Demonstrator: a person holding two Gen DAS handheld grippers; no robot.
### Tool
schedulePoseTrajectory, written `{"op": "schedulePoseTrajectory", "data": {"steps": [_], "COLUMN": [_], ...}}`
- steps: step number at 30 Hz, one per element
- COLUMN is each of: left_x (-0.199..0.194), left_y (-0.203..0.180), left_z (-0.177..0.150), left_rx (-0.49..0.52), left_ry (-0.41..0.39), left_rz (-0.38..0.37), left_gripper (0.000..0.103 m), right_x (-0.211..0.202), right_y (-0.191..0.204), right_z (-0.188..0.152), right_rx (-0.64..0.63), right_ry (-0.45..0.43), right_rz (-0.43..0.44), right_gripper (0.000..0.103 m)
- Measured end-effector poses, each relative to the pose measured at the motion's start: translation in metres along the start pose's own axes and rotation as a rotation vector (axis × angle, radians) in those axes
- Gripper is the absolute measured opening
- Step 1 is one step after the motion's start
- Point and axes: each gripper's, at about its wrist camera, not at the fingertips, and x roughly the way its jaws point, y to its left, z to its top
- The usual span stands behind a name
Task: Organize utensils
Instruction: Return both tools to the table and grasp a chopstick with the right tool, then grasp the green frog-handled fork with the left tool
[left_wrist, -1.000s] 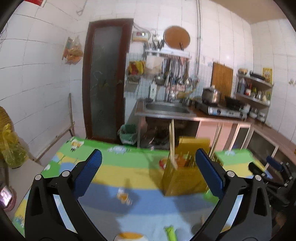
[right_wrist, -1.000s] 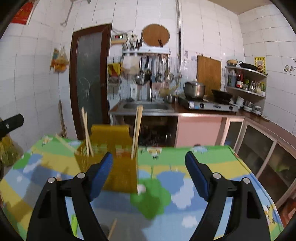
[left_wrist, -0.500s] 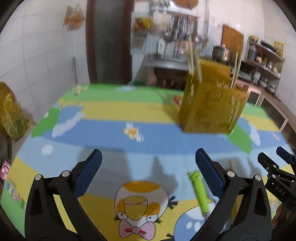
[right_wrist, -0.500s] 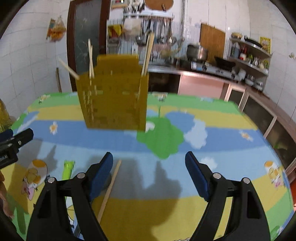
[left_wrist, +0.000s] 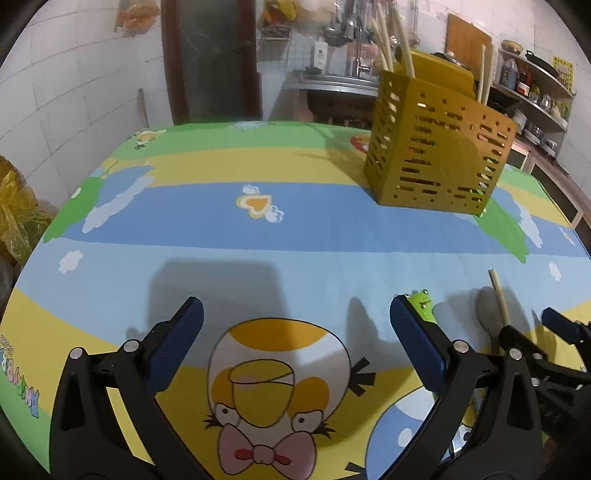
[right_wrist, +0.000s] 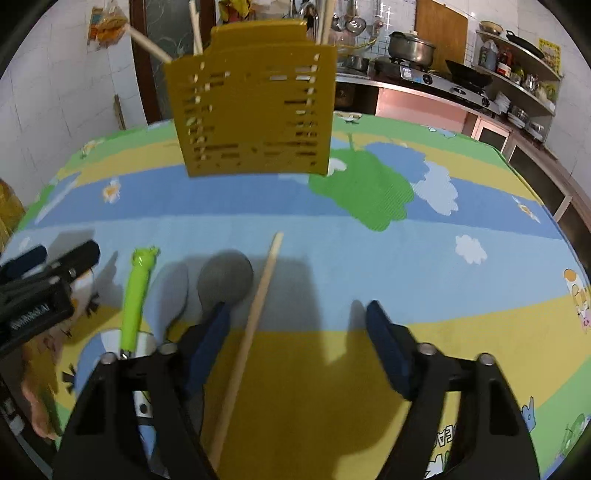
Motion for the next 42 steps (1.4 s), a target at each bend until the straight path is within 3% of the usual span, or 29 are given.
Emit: {"op": "schedulePoseTrajectory", "data": {"steps": [6, 13, 26, 42], "left_x": [-0.003, -0.007, 0.0, 0.011], "left_y": [-0.003, -0.01, -0.048, -0.05], "left_z": [-0.002, 0.002, -0.003, -0.006], "left_rx": [0.004, -0.007, -0.019, -0.066], "left_ry": [-0.002, 0.01, 0.09, 0.142], "left_rz": [0.007, 0.024, -0.015, -0.036], "left_gripper": [0.098, 0.098, 0.098, 0.097], "right_x": [0.003, 0.011, 0.006, 0.006], "right_y": [-0.002, -0.009, -0.054, -0.058], "right_z": [0.005, 0.02, 0.012, 0.007], "right_rx": [0.036, 0.056, 0.062, 0.057], "right_ry": [0.012, 0.031, 0.028, -0.002], "right_rz": [0.018, 0.038, 0.049, 0.056], "right_gripper": [0.048, 0.012, 0.01, 0.01]}}
